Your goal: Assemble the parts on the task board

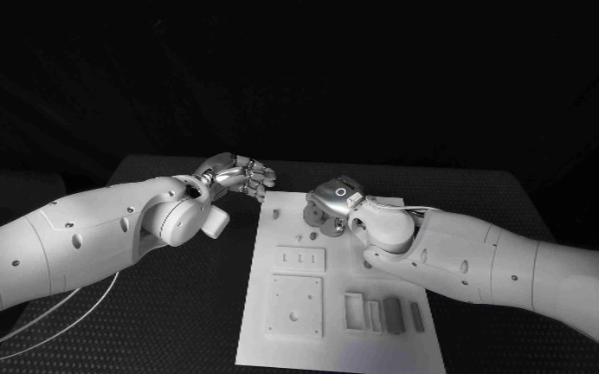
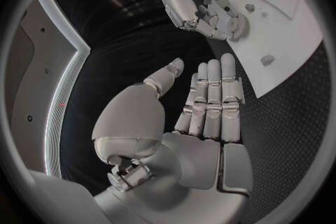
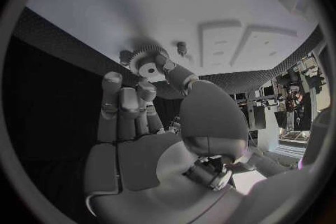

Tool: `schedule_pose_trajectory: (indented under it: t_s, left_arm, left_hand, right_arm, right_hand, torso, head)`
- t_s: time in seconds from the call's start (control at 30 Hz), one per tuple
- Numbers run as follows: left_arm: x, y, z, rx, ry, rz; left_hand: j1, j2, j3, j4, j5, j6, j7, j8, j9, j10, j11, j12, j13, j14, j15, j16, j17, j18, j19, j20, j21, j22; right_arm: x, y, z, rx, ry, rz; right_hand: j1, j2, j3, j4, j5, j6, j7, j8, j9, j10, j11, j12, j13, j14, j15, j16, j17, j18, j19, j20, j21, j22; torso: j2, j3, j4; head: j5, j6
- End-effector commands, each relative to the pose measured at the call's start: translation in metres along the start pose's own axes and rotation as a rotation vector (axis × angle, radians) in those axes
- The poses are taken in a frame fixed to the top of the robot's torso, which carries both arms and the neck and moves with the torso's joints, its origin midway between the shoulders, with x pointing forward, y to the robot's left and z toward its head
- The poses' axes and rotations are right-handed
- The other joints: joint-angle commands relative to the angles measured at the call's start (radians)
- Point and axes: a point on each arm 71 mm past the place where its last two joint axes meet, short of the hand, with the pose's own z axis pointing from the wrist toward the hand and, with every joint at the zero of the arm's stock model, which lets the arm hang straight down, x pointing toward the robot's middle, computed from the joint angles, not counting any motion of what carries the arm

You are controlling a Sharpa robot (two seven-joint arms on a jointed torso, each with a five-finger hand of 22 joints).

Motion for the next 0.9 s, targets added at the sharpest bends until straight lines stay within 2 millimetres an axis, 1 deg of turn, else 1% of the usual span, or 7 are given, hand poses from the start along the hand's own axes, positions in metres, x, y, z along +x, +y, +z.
schedule_pose_trajectory:
  t_s: [0.03, 0.37, 0.47, 0.53, 0.57, 0.77, 0.9]
  left_arm:
    - [0.0020, -0.0021, 0.0006, 0.013, 0.015, 0.001]
    - [0.0023, -0.0022, 0.0007, 0.013, 0.017, 0.000]
    - [0.0019, -0.0021, 0.0006, 0.012, 0.016, 0.001]
    - [0.0018, -0.0020, 0.0006, 0.012, 0.014, 0.001]
    - [0.0020, -0.0021, 0.0008, 0.012, 0.015, 0.001]
    - [0.0023, -0.0021, 0.0009, 0.012, 0.016, 0.001]
    - [0.0019, -0.0020, 0.0008, 0.012, 0.016, 0.001]
  left_hand:
    - [-0.008, -0.003, 0.000, 0.006, 0.000, -0.005, -0.002, -0.005, 0.001, -0.005, 0.004, -0.005, 0.001, 0.000, -0.001, -0.004, 0.002, 0.015, -0.004, -0.005, -0.004, 0.001]
    - [-0.008, -0.004, 0.000, 0.006, 0.000, -0.006, -0.002, -0.005, 0.002, -0.005, 0.004, -0.006, 0.002, 0.000, -0.001, -0.004, 0.003, 0.015, -0.004, -0.005, -0.004, 0.001]
    - [-0.008, -0.004, 0.000, 0.006, 0.000, -0.006, -0.002, -0.005, 0.002, -0.005, 0.004, -0.006, 0.002, 0.000, -0.001, -0.005, 0.003, 0.015, -0.004, -0.005, -0.004, 0.002]
    - [-0.008, -0.004, 0.000, 0.006, 0.000, -0.006, -0.002, -0.005, 0.002, -0.005, 0.004, -0.006, 0.002, 0.000, -0.001, -0.005, 0.003, 0.015, -0.004, -0.005, -0.004, 0.002]
    - [-0.008, -0.004, 0.000, 0.006, 0.000, -0.006, -0.002, -0.005, 0.002, -0.005, 0.004, -0.006, 0.002, 0.000, -0.001, -0.005, 0.003, 0.015, -0.004, -0.005, -0.005, 0.002]
    - [-0.008, -0.004, 0.000, 0.006, 0.000, -0.006, -0.002, -0.005, 0.002, -0.005, 0.004, -0.006, 0.003, 0.000, -0.001, -0.005, 0.003, 0.015, -0.004, -0.005, -0.005, 0.002]
    - [-0.008, -0.004, 0.000, 0.006, 0.000, -0.006, -0.002, -0.006, 0.002, -0.005, 0.004, -0.006, 0.003, 0.000, -0.001, -0.005, 0.003, 0.015, -0.004, -0.005, -0.005, 0.002]
  right_arm:
    - [0.0008, 0.0005, 0.0004, -0.002, 0.008, -0.013]
    - [0.0012, -0.0001, 0.0022, 0.005, 0.010, -0.013]
    - [0.0013, -0.0004, 0.0028, 0.008, 0.010, -0.009]
    - [0.0011, -0.0002, 0.0035, 0.008, 0.009, -0.006]
    - [0.0015, 0.0001, 0.0042, 0.006, 0.015, -0.005]
    - [0.0033, -0.0026, 0.0054, 0.016, 0.025, 0.008]
    - [0.0035, -0.0031, 0.0063, 0.020, 0.024, 0.013]
  right_hand:
    - [0.012, 0.001, 0.006, 0.001, 0.003, 0.202, -0.018, 0.005, 0.060, -0.015, -0.012, -0.006, -0.001, 0.005, -0.006, -0.005, 0.001, 0.015, 0.006, -0.003, 0.000, 0.010]
    - [0.011, 0.001, 0.006, 0.002, 0.003, 0.201, -0.018, 0.004, 0.060, -0.015, -0.011, -0.006, -0.002, 0.004, -0.006, -0.006, -0.001, 0.015, 0.007, -0.003, 0.000, 0.010]
    - [0.011, 0.000, 0.007, 0.002, 0.003, 0.197, -0.017, 0.000, 0.059, -0.014, -0.010, -0.006, -0.003, 0.004, -0.005, -0.007, -0.004, 0.015, 0.007, -0.003, -0.001, 0.010]
    - [0.011, -0.001, 0.008, 0.003, 0.003, 0.190, -0.013, -0.007, 0.056, -0.014, -0.008, -0.007, -0.005, 0.003, -0.004, -0.008, -0.006, 0.015, 0.006, -0.003, -0.002, 0.011]
    - [0.011, -0.005, 0.010, 0.003, 0.003, 0.180, -0.009, -0.018, 0.051, -0.014, -0.003, -0.007, -0.006, 0.003, -0.001, -0.010, -0.009, 0.015, 0.006, -0.004, -0.003, 0.011]
    - [0.013, -0.013, 0.014, 0.002, 0.003, 0.160, 0.002, -0.042, 0.039, -0.017, 0.007, -0.007, -0.009, 0.001, 0.007, -0.012, -0.012, 0.015, 0.005, -0.004, -0.006, 0.013]
    - [0.014, -0.016, 0.016, 0.001, 0.003, 0.133, 0.013, -0.063, 0.027, -0.021, 0.017, -0.008, -0.011, 0.000, 0.015, -0.014, -0.012, 0.015, 0.004, -0.003, -0.008, 0.013]
  torso:
    - [0.000, -0.0010, 0.0016]
    - [0.000, -0.0007, 0.0002]
    - [0.000, -0.0013, 0.0005]
    - [0.000, -0.0012, 0.0002]
    - [0.000, -0.0011, 0.0003]
    - [0.000, -0.0007, 0.0011]
    - [0.000, -0.0003, -0.0005]
  head:
    - [-0.001, -0.001]
    - [0.001, -0.001]
    - [0.000, -0.001]
    - [0.000, -0.002]
    - [0.001, -0.002]
    - [0.001, -0.002]
    - [0.002, -0.003]
